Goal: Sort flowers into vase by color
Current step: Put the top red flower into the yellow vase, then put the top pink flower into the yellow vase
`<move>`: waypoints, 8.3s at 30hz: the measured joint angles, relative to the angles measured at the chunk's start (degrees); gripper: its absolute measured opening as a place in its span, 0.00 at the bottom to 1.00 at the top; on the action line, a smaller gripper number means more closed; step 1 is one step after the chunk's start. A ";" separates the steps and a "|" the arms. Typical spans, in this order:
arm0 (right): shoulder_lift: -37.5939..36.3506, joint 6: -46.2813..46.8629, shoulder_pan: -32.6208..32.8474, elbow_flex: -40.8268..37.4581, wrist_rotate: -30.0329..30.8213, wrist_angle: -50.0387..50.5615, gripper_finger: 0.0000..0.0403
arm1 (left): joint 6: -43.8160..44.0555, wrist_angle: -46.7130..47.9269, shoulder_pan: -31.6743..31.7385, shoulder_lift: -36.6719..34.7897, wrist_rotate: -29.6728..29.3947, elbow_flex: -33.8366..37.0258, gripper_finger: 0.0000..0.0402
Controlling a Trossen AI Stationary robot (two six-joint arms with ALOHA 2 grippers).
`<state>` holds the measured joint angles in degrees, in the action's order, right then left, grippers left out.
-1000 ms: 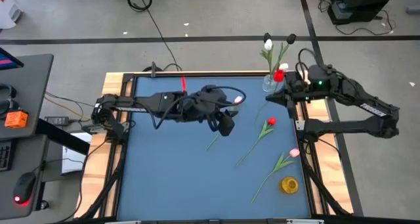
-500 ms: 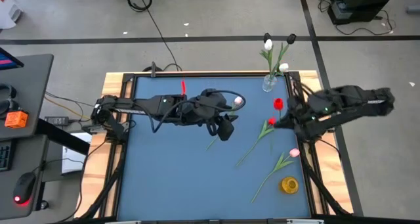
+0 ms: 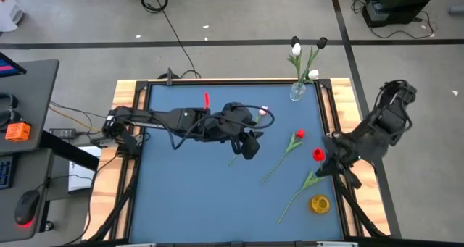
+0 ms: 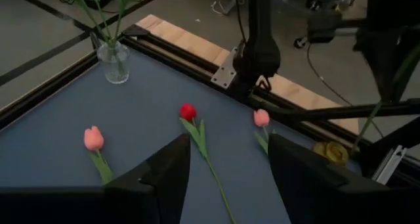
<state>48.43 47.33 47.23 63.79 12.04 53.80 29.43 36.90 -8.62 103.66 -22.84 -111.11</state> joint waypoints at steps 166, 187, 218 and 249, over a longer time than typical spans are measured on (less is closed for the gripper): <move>5.14 26.11 -8.76 -0.04 50.43 0.19 0.03 | -1.51 -34.86 10.88 15.05 33.09 -0.74 0.09; 4.39 21.03 -12.53 -0.02 42.17 -2.82 0.26 | -3.65 -34.75 10.86 15.05 36.58 -0.74 0.01; -2.28 9.32 -7.85 -0.04 30.08 10.26 0.01 | -7.00 -19.87 14.25 9.22 43.29 -0.81 0.43; -2.22 -0.89 30.57 -0.04 33.20 -4.61 0.00 | -3.16 -13.17 11.34 7.07 34.08 -0.79 0.43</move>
<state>46.20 46.44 77.81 63.75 45.24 49.19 26.27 23.73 2.72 110.74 11.24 -111.90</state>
